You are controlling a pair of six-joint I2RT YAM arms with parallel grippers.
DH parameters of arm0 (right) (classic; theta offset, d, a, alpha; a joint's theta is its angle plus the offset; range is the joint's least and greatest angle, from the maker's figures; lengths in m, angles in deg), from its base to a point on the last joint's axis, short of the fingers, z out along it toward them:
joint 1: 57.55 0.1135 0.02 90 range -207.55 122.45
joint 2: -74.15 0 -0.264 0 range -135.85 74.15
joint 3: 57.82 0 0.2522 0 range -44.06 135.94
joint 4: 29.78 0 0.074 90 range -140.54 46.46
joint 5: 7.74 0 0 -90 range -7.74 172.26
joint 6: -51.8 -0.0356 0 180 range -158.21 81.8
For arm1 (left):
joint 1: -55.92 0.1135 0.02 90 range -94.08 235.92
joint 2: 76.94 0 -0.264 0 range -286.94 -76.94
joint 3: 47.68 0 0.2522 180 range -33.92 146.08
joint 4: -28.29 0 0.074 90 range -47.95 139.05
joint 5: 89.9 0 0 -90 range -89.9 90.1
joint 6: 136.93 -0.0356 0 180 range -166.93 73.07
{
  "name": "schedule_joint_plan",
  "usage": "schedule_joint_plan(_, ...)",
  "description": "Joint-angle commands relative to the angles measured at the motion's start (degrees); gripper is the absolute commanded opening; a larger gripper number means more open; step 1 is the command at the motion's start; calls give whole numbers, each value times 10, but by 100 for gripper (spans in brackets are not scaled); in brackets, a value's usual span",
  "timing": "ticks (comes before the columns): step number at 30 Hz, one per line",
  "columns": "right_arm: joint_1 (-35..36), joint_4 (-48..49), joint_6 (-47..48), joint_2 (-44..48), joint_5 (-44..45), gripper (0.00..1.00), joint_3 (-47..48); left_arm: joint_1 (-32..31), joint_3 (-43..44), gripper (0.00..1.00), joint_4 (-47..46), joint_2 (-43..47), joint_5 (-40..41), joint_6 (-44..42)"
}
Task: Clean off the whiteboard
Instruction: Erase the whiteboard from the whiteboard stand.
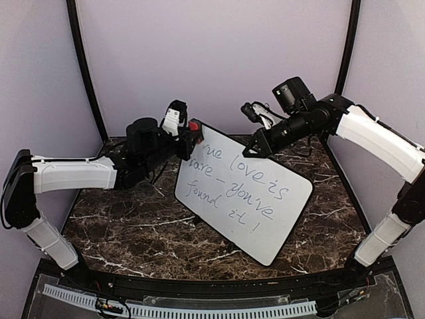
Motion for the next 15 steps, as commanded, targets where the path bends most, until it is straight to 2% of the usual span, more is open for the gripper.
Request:
schedule_joint_plan(1,10,13,6,7,-41,0,1,-1,15,8,-61,16,24,-23)
schedule_joint_plan(8,10,14,6,7,-37,0,-1,-8,24,7,-40,0,44,-22)
schedule_joint_plan(15,10,15,8,2,-38,0,0,-33,-24,6,-39,-4,71,-5)
